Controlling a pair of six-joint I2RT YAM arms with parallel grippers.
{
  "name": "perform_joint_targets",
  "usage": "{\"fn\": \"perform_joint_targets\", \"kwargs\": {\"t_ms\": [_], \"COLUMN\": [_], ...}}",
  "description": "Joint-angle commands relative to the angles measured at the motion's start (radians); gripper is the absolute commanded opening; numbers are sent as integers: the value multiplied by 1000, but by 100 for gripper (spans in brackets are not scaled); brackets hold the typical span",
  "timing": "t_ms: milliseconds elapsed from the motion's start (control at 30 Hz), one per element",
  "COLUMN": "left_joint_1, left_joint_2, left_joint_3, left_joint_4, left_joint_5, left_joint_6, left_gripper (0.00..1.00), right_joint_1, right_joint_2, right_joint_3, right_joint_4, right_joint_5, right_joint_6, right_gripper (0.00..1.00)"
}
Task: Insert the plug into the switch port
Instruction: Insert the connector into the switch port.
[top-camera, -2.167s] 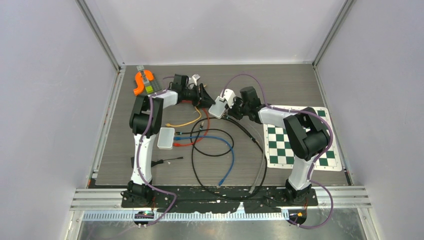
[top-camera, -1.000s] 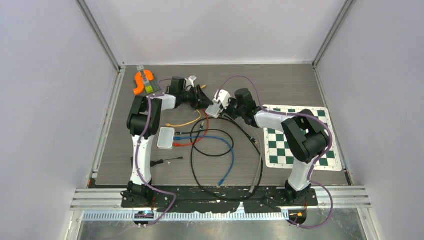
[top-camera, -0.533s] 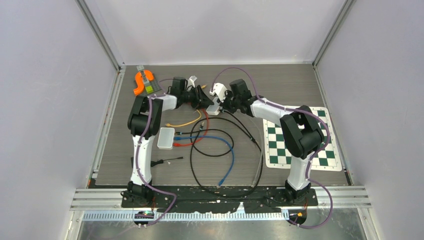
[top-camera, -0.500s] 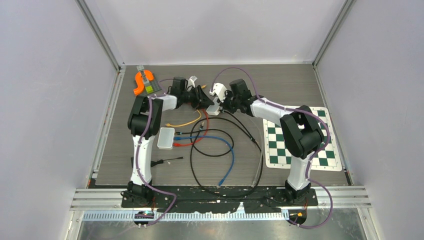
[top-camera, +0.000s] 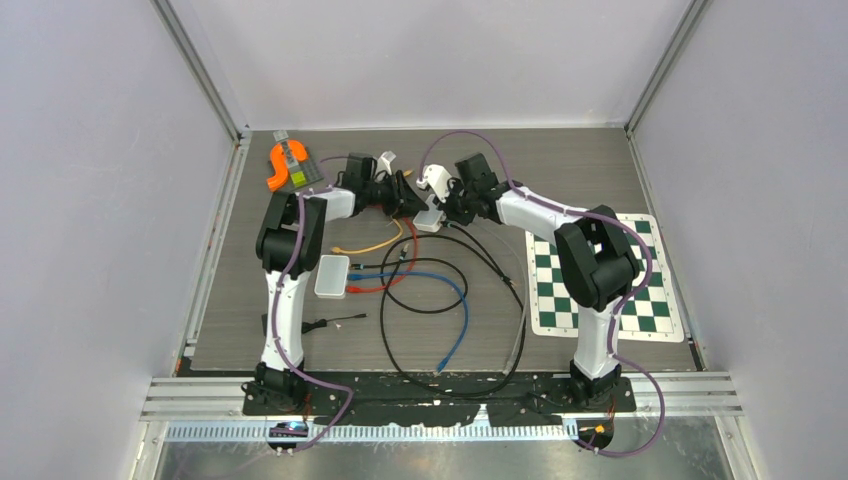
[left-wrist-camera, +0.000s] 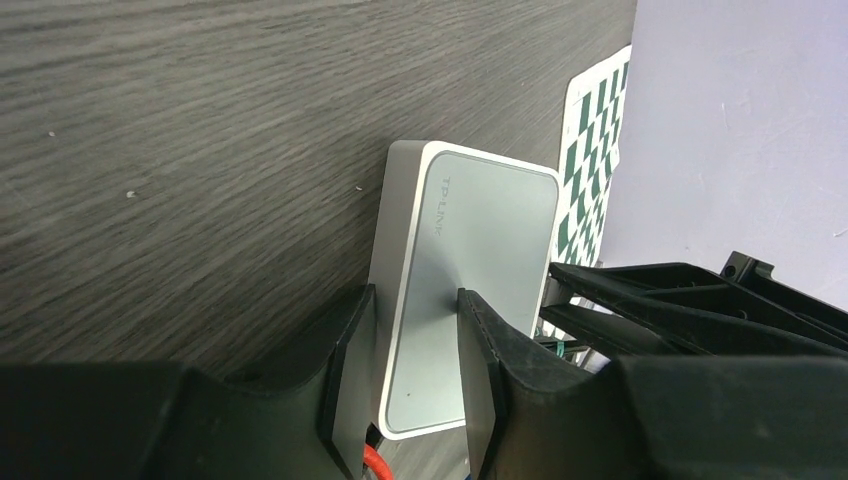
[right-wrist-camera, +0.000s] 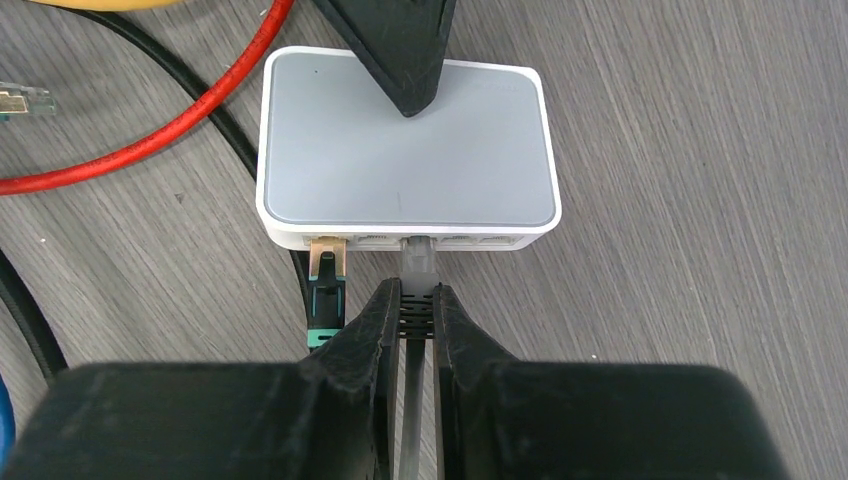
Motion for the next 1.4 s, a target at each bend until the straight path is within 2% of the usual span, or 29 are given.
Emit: {"fn": "perform_joint_targets", "kwargs": {"t_ms": [0, 200, 300, 633, 867, 967, 1067, 1300, 1367], "left_joint_1": [-175, -180, -178, -179, -174, -184, -191, -185, -176], "left_joint_2": [-55, -63, -72, -63, -75, -75, -83, -102, -108], "left_joint_3": [15, -2, -38, -45, -77, -82, -77, -42, 6], "left_joint_4": [32, 40, 102, 167, 166, 200, 233, 148, 59], "left_joint_5": [335, 356, 363, 370, 374, 396, 406, 400, 383], "left_joint_6": [-77, -89, -129, -183, -175, -193, -221, -164, -100], "left_gripper": [36, 36, 36, 34, 34, 34, 33, 35, 37], "right_joint_1": [73, 75, 75, 75, 77, 80, 79, 65, 46], "right_joint_2": [64, 48, 47, 67, 75, 77, 77, 43, 22], "right_joint_3": [68, 30, 12, 65, 37, 20, 14, -18, -56], "right_joint_4": [285, 382, 438, 420, 497, 560, 580, 586, 610], "right_joint_5": [-285, -343, -361, -334, -353, -312, -339, -308, -300], "right_joint_6": [21, 0, 8, 33, 48, 94, 96, 105, 119], "right_gripper": [5, 5, 5, 5, 5, 5, 5, 5, 5]}}
